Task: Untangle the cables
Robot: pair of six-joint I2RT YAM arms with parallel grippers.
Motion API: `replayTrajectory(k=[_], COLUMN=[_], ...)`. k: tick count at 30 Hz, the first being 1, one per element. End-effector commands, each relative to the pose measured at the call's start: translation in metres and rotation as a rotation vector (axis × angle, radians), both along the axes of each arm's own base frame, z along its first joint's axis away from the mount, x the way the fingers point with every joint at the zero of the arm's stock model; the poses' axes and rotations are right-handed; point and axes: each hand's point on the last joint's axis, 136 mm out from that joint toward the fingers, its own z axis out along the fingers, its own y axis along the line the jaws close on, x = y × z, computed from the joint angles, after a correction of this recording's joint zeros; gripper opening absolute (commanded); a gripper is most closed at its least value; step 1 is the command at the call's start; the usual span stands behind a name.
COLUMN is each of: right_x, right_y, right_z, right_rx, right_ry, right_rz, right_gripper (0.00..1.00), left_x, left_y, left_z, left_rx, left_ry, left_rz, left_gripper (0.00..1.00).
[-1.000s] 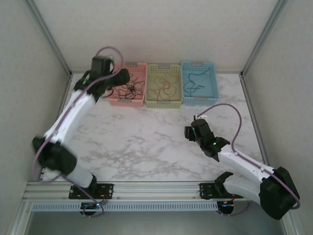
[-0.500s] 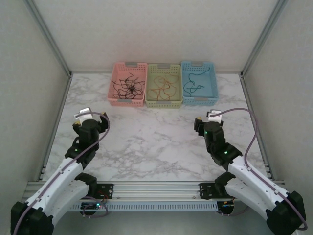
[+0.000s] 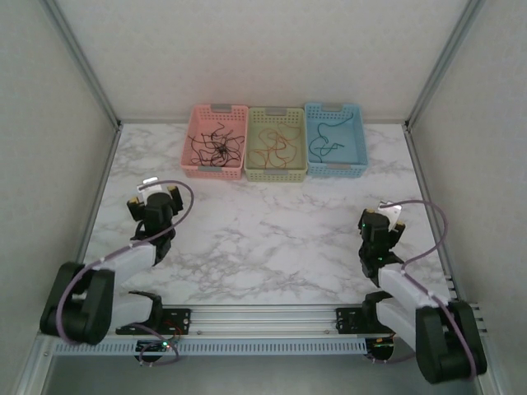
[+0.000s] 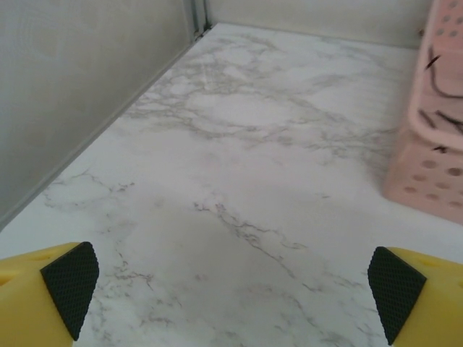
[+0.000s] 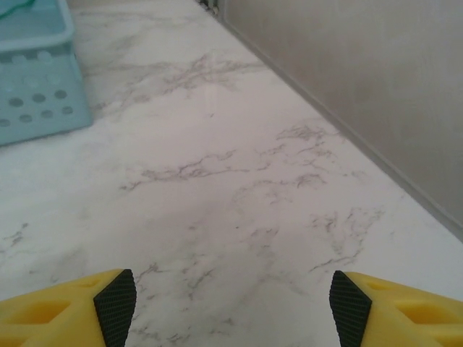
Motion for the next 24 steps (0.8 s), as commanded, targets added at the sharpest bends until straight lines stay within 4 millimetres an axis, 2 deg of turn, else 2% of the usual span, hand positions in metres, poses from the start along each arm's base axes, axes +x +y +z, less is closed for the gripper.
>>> replayTrajectory(k=[1,3,4,5,6,10,12,13,14,15,16,17,18,19,24], right_x=[0.035,0.05,0.057,0.065,0.069,0.074,0.082,0.093,0.097,0.097,0.1,0.098,0.1,0.099,0.099], right_y=[0.002,0.002,0.001,0.0,0.007,0.028,0.045,0.049,0.052,0.055,0.054,0.054,0.054,0.054,0.054], right_z=[0.032,0.029,0.021,0.023,0.019,0.015,0.002,0.0,0.0,-0.011,-0.004,-0.008,-0.005,-0.008,-0.006], right_rx=[0.021,0.023,0.033,0.02,0.039,0.037,0.044,0.027,0.026,0.056,0.048,0.058,0.056,0.061,0.058], right_ry=[-0.183,-0.203,-0.197,-0.212,-0.163,-0.161,-0.115,-0.131,-0.078,-0.009,-0.067,-0.034,-0.055,-0.037,-0.047], right_rz=[0.012,0.026,0.034,0.051,0.087,0.23,0.331,0.357,0.363,0.384,0.389,0.385,0.389,0.387,0.39], right_gripper=[0.74,0.74,0.73,0.72,0.7,0.67,0.65,0.62,0.62,0.6,0.63,0.66,0.94,0.99,0.99], left_x=[0.023,0.028,0.033,0.039,0.044,0.046,0.044,0.044,0.044,0.044,0.044,0.045,0.046,0.046,0.045], left_y=[0.0,0.009,0.011,0.002,-0.003,-0.03,-0.031,-0.03,-0.03,-0.03,-0.029,-0.025,-0.019,-0.018,-0.019], left_z=[0.01,-0.003,-0.008,-0.016,-0.014,-0.021,-0.025,-0.025,-0.026,-0.026,-0.026,-0.027,-0.027,-0.028,-0.028], left_rx=[-0.012,-0.05,-0.06,-0.062,-0.063,-0.105,-0.103,-0.107,-0.109,-0.112,-0.115,-0.121,-0.131,-0.135,-0.132], left_ry=[-0.062,-0.072,-0.063,-0.01,-0.016,0.002,-0.012,-0.011,-0.009,-0.008,-0.006,-0.005,-0.01,-0.006,-0.009], left_rz=[-0.048,-0.038,-0.04,-0.091,-0.124,-0.321,-0.329,-0.328,-0.327,-0.327,-0.327,-0.303,-0.281,-0.279,-0.281], left_gripper=[0.96,0.97,0.96,0.94,0.93,1.0,1.0,1.0,1.0,1.0,1.0,1.0,1.0,1.0,1.0])
